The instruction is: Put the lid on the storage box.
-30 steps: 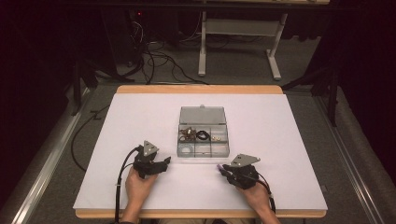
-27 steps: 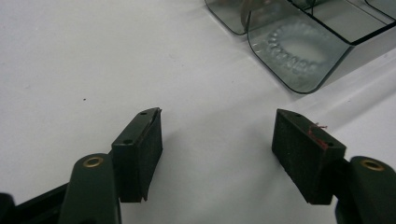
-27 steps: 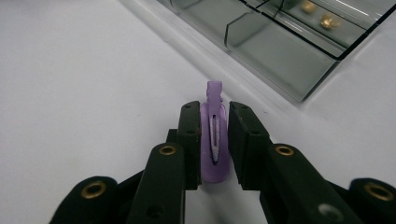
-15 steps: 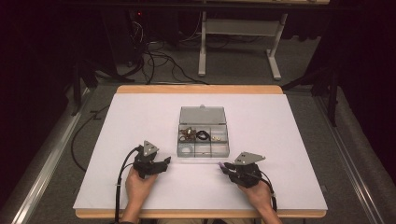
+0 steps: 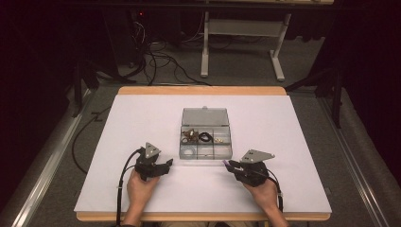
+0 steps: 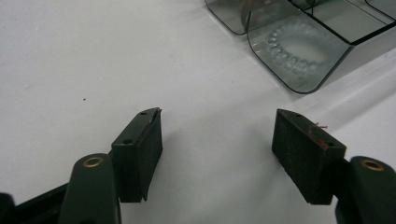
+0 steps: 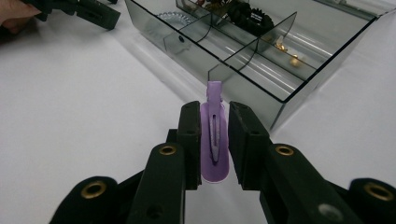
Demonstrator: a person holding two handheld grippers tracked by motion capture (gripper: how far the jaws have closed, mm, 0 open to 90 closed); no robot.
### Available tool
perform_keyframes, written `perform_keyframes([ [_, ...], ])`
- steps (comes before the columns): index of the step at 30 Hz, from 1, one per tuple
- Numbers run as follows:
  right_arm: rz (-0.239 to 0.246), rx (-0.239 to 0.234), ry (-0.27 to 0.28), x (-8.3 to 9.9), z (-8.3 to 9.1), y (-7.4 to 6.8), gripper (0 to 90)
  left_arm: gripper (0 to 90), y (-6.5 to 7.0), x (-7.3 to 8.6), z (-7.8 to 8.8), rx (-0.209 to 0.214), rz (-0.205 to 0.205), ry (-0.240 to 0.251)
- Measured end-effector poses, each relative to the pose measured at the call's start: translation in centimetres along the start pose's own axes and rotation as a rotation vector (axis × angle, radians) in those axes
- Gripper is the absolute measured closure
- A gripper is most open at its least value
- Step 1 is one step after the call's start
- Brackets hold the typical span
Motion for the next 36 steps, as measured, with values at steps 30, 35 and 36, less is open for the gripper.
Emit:
perform_keyframes([
  [30,-0.038,0.009,0.023,-3.1,-1.2,1.7,76.2,33.7,0.0,0.0,0.0,0.0,-0.001,-0.001],
  [35,-0.043,0.017,0.022,-3.7,-1.7,1.8,76.2,33.6,0.0,0.0,0.0,0.0,-0.001,-0.002],
  [36,-0.045,0.019,0.019,-3.7,-1.9,1.9,76.2,33.6,0.0,0.0,0.0,0.0,-0.001,0.0],
])
Point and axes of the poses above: each handheld gripper's, and its own axes: z roughly backward along the jaws, x roughly out of its underside, y roughly to its right, the point moved 1 cm from there along -z, roughly forward along the jaws, and after that the axes turned 2 degrees about z, right-handed, at the moved point
